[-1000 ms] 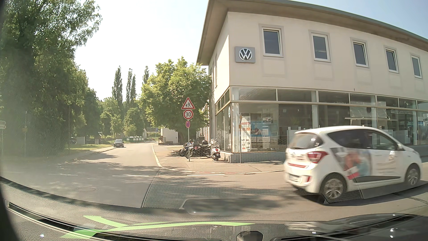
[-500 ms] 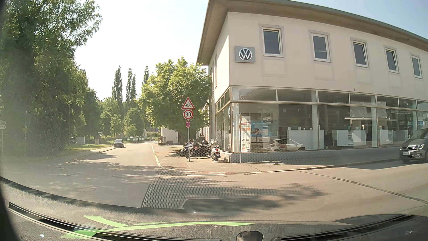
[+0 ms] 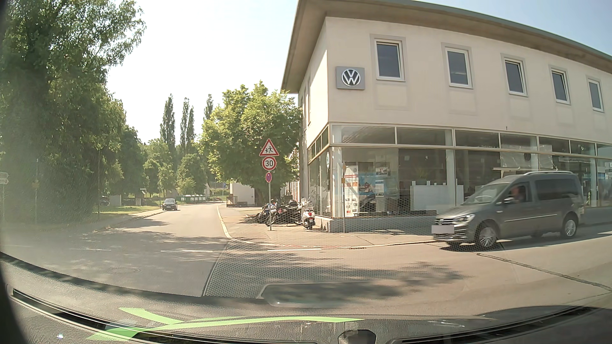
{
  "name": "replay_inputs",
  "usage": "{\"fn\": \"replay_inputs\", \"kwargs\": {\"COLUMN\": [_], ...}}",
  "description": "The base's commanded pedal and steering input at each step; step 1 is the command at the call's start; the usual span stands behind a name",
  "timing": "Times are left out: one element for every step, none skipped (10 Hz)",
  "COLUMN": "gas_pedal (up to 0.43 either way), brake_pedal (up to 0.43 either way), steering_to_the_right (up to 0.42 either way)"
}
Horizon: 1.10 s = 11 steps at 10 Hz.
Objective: Follow the waypoints while adhering to traffic rules and regulations
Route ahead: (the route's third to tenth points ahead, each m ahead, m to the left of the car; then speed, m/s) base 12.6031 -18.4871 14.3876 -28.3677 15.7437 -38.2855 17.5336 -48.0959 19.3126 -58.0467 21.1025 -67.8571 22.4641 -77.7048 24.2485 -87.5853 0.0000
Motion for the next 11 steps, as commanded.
{"fn": "replay_inputs", "kwargs": {"gas_pedal": [0.0, 0.0, 0.008, 0.039, 0.067, 0.079, 0.087, 0.118, 0.13, 0.13, 0.13], "brake_pedal": [0.25, 0.25, 0.25, 0.25, 0.25, 0.244, 0.238, 0.213, 0.159, 0.085, 0.043], "steering_to_the_right": [0.326, 0.326, 0.326, 0.326, 0.326, 0.326, 0.326, 0.326, 0.326, 0.326, 0.326]}}
